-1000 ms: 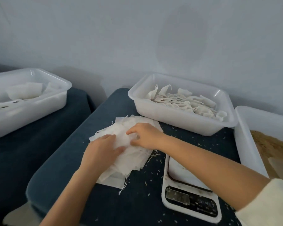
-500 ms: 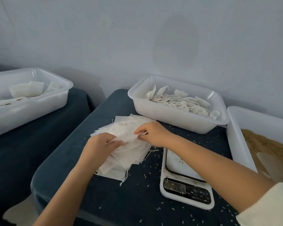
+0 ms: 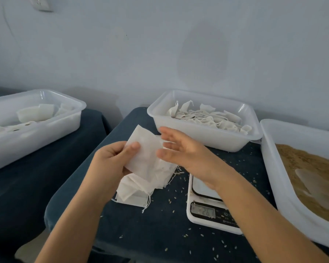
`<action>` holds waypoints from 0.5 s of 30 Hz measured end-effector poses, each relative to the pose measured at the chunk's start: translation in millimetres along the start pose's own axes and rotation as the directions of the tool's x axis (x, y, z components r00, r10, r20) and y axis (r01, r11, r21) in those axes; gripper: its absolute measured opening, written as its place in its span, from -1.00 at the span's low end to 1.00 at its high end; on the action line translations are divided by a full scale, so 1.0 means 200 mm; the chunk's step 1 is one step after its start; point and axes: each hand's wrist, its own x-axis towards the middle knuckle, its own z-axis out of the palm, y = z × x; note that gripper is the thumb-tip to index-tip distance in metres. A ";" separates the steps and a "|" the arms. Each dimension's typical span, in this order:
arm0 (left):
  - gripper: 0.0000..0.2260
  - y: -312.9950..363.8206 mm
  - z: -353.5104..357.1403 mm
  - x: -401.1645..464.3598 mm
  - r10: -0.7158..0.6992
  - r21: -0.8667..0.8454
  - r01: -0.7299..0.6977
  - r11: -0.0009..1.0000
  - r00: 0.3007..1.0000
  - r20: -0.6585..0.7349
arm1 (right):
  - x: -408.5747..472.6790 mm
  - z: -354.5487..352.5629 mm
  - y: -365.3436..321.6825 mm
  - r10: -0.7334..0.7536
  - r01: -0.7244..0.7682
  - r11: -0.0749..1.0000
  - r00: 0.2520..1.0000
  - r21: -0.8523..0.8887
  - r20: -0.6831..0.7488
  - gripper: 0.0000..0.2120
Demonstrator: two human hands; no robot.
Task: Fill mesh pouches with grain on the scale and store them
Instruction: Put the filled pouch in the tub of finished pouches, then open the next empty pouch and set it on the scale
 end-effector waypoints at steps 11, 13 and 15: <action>-0.79 -0.25 0.37 -0.10 -0.203 -0.263 0.215 0.940 0.977 0.071 | -0.39 -0.02 0.32 0.344 -0.187 0.540 0.939 0.821 -0.013 -0.87; -0.79 -0.30 0.39 -0.10 -0.243 -0.260 0.257 0.931 0.966 0.085 | -0.42 -0.06 0.33 0.366 -0.139 0.570 0.926 0.810 -0.098 -0.87; -0.81 -0.34 0.43 -0.10 -0.288 -0.184 0.299 0.936 0.954 0.085 | -0.43 -0.10 0.33 0.375 -0.111 0.657 0.906 0.746 -0.195 -0.85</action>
